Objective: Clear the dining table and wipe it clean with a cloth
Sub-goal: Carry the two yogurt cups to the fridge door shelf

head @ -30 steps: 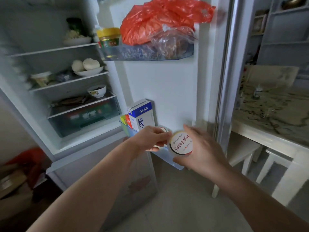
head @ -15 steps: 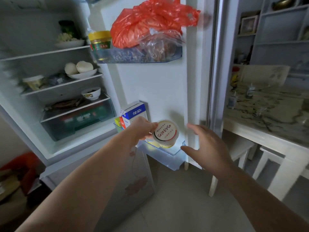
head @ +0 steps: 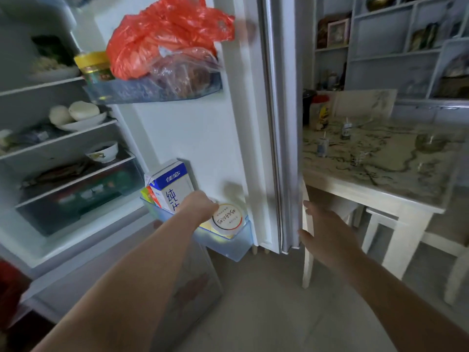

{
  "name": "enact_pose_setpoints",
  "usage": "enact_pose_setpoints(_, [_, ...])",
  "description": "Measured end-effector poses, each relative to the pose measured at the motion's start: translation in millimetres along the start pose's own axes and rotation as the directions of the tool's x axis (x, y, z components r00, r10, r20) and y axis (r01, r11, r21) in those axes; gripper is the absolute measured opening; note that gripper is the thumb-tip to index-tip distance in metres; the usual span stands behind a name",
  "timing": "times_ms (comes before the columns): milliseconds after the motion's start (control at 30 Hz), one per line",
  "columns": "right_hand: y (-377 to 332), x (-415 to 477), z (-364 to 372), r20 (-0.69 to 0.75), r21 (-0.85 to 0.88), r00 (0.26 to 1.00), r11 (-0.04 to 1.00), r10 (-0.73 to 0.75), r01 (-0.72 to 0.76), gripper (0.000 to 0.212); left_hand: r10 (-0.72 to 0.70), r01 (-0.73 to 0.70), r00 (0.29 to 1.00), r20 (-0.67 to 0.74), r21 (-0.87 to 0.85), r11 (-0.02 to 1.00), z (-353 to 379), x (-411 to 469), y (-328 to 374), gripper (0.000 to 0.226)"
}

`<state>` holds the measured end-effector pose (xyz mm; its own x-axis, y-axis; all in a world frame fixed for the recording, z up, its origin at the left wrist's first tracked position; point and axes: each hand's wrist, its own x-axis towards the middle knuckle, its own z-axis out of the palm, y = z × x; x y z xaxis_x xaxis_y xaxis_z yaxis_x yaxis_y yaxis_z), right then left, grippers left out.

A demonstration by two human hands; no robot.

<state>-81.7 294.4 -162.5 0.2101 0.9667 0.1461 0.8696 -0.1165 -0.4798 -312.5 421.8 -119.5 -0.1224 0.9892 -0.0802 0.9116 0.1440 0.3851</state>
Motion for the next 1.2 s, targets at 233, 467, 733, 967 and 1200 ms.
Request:
enact_pose_setpoints(233, [0,6,8,0.14,0.025,0.99,1.0,-0.018,0.015,0.081,-0.021,0.021,1.0,0.004,0.121,0.992,13,1,4,0.007])
enact_pose_setpoints(467, [0,19,13,0.091,0.069,0.993,0.995,-0.073,0.067,0.086,0.006,0.0,1.0,-0.026,0.225,0.974,28,4,3,0.004])
enact_pose_setpoints(733, [5,28,24,0.033,0.123,0.995,0.988,-0.095,0.09,0.091,0.02,0.009,0.987,-0.161,0.176,0.984,33,6,-7,0.019])
enact_pose_setpoints(967, [11,42,32,0.027,0.211,0.998,0.976,-0.06,0.053,0.097,-0.042,0.044,0.938,-0.345,-0.002,0.999,21,-5,-11,0.02])
enact_pose_setpoints(1200, [11,42,40,-0.034,0.274,0.998,0.96,-0.057,0.064,0.094,-0.063,0.01,0.9,-0.431,-0.125,0.992,30,-34,-14,0.02])
